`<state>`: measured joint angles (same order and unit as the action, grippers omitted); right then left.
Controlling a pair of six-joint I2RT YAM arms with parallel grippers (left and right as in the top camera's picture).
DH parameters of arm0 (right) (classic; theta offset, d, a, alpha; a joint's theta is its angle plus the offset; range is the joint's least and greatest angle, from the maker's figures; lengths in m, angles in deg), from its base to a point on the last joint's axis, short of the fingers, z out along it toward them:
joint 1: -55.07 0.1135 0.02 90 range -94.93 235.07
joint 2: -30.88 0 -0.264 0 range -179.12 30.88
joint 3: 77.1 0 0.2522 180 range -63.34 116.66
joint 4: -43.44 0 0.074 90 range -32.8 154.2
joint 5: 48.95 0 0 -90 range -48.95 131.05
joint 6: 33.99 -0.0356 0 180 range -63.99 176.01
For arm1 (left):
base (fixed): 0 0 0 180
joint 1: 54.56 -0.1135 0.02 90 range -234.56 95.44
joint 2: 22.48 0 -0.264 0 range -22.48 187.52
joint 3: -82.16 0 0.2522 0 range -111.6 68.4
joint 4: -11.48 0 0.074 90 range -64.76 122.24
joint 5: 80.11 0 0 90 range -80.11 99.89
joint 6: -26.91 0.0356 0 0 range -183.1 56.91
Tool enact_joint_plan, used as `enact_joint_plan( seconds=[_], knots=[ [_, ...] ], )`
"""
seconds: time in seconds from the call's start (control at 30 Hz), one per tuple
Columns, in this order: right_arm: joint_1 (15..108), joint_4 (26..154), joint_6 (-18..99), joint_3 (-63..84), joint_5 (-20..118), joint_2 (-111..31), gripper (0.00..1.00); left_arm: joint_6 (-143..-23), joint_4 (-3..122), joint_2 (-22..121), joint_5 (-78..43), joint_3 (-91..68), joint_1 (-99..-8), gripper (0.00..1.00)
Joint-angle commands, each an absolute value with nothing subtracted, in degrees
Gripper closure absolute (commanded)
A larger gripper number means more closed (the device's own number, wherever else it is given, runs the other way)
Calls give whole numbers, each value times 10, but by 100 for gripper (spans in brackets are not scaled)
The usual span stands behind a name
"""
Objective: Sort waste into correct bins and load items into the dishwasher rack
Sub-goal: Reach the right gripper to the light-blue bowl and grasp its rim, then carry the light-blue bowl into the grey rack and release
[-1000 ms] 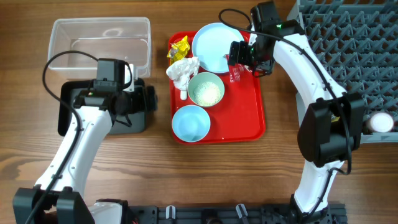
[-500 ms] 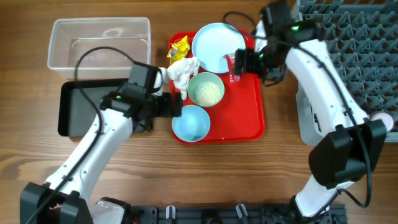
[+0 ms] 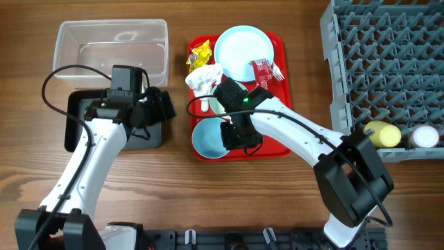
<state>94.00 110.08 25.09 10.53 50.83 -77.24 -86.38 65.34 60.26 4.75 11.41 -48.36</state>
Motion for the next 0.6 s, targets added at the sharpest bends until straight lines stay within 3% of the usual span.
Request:
enact_joint_plan(
  seconds=[0.0, 0.07, 0.33, 0.57],
  knots=[
    [940, 1085, 229, 84, 496, -775, 85, -873, 654, 609, 55, 104, -487, 0],
    [941, 1083, 229, 84, 495, -775, 96, -873, 654, 609, 55, 104, -487, 0],
    [940, 1118, 278, 103, 491, -745, 96, -873, 654, 609, 55, 104, -487, 0],
    [936, 1238, 283, 134, 279, -586, 96, -873, 654, 609, 55, 104, -487, 0]
  ],
)
